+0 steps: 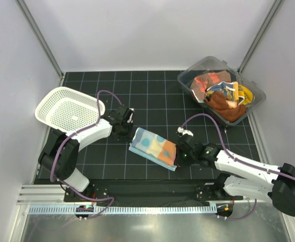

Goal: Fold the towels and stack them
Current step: Fold the towel

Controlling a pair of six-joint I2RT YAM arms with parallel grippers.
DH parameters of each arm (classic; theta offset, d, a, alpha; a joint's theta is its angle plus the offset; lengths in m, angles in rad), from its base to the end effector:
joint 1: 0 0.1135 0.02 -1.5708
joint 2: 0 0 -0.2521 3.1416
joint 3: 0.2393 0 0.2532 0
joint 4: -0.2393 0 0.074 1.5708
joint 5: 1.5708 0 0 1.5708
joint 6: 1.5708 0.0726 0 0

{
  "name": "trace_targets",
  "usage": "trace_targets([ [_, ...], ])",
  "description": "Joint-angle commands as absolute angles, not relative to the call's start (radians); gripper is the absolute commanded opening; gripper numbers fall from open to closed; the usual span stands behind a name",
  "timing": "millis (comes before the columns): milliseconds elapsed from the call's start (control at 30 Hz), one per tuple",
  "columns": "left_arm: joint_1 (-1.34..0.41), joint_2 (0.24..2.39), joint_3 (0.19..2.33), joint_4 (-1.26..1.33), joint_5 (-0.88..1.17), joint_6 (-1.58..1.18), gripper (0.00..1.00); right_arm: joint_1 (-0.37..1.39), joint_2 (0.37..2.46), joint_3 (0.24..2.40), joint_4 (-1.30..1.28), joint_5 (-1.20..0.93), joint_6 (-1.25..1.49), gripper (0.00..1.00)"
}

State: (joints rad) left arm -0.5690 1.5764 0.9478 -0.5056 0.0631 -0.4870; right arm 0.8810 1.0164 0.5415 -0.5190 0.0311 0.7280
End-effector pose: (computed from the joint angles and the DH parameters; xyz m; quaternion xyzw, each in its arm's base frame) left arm 0.2651 -0.1750 0.1368 0.0468 0.9747 -0.1357 0.1715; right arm 0.1376 0.1632 0.1459 -0.0688 0.9561 0.1946 0.2080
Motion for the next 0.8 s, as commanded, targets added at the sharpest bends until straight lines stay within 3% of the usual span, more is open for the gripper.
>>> trace_targets([
  [0, -0.578, 1.569, 0.951, -0.512, 0.009, -0.523, 0.19, 0.893, 1.023, 0.546, -0.495, 0.061, 0.764, 0.14],
  [100, -0.584, 1.54, 0.975, -0.558, -0.073, -0.56, 0.37, 0.893, 1.009, 0.569, -0.535, 0.08, 0.769, 0.24],
  [133, -0.586, 1.531, 0.988, -0.574, -0.087, -0.567, 0.41, 0.893, 1.005, 0.593, -0.569, 0.084, 0.772, 0.32],
  [200, -0.594, 1.499, 1.028, -0.612, -0.123, -0.592, 0.46, 0.891, 0.996, 0.638, -0.627, 0.092, 0.785, 0.39],
  [500, -0.658, 1.518, 1.052, -0.456, 0.152, -0.681, 0.49, 0.891, 1.063, 0.723, -0.596, 0.118, 0.811, 0.41],
  [767, -0.666, 1.611, 0.901, -0.356, 0.095, -0.721, 0.48, 0.893, 1.094, 0.534, -0.391, 0.146, 0.937, 0.4],
])
